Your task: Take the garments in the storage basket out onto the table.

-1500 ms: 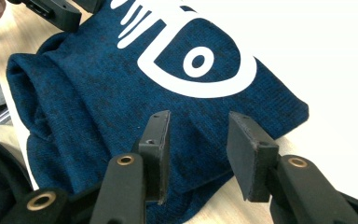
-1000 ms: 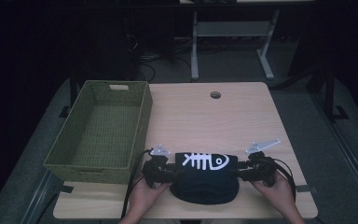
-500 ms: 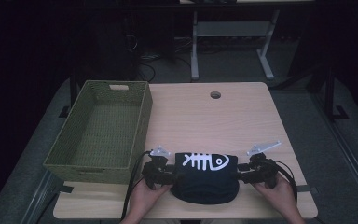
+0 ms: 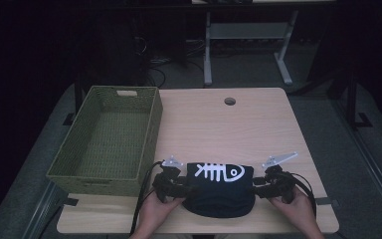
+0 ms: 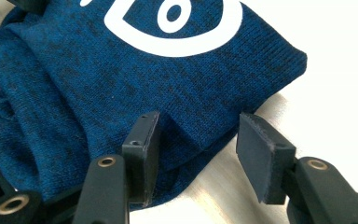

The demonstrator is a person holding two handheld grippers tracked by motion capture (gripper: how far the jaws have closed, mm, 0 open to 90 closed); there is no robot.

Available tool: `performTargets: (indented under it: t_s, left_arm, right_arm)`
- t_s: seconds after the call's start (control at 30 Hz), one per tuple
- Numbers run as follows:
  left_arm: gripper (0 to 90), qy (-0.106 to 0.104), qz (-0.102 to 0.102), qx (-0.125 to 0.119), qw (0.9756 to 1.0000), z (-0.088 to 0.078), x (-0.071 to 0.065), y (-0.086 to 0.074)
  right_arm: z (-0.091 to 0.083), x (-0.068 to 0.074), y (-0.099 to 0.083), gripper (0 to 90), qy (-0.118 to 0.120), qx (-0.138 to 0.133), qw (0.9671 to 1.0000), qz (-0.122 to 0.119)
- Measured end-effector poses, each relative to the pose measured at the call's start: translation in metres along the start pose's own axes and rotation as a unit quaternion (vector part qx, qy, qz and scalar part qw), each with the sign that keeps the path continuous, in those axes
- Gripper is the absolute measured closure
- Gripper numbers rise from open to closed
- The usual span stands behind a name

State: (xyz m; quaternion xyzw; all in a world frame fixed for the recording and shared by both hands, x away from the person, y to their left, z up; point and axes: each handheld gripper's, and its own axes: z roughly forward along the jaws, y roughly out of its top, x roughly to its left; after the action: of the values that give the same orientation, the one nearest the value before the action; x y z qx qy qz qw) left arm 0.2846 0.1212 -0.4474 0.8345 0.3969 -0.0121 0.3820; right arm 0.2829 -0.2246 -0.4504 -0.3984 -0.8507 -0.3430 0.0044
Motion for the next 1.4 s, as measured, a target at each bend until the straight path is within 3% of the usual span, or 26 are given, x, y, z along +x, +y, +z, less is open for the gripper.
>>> performTargets:
  t_s: [0.27, 0.43, 0.57, 0.9, 1.2, 1.3, 1.4]
  left_arm:
    - [36.0, 0.013, -0.009, -0.002, 0.9999, -0.001, 0.002, 0.0]
    - [34.4, 0.013, -0.013, 0.012, 0.9998, 0.001, 0.004, 0.0]
    - [33.9, 0.009, -0.023, 0.023, 0.9994, 0.006, 0.005, 0.0]
    - [36.9, 0.007, -0.017, 0.033, 0.9993, 0.007, 0.006, 0.001]
    - [35.4, 0.007, -0.02, 0.025, 0.9995, 0.005, 0.004, 0.002]
    - [36.0, 0.019, -0.007, 0.003, 0.9998, 0.0, -0.002, 0.002]
    - [35.7, 0.015, -0.008, 0.008, 0.9998, 0.002, -0.004, 0.005]
  right_arm:
    - [-0.002, 0.0, -0.002, 46.7, 0.002, 0.004, 1.0, 0.003]
    - [-0.001, 0.002, -0.002, 46.5, 0.003, 0.008, 1.0, 0.002]
    - [0.003, 0.003, -0.001, 47.1, 0.003, 0.012, 0.9999, -0.002]
    - [0.007, 0.002, -0.001, 47.8, 0.004, 0.018, 0.9998, -0.002]
    - [0.003, 0.001, -0.002, 47.7, 0.005, 0.011, 0.9999, 0.003]
    - [0.002, 0.001, -0.002, 48.3, 0.005, 0.01, 0.9999, 0.0]
    - [0.004, 0.002, -0.001, 48.3, 0.006, 0.013, 0.9999, 0.001]
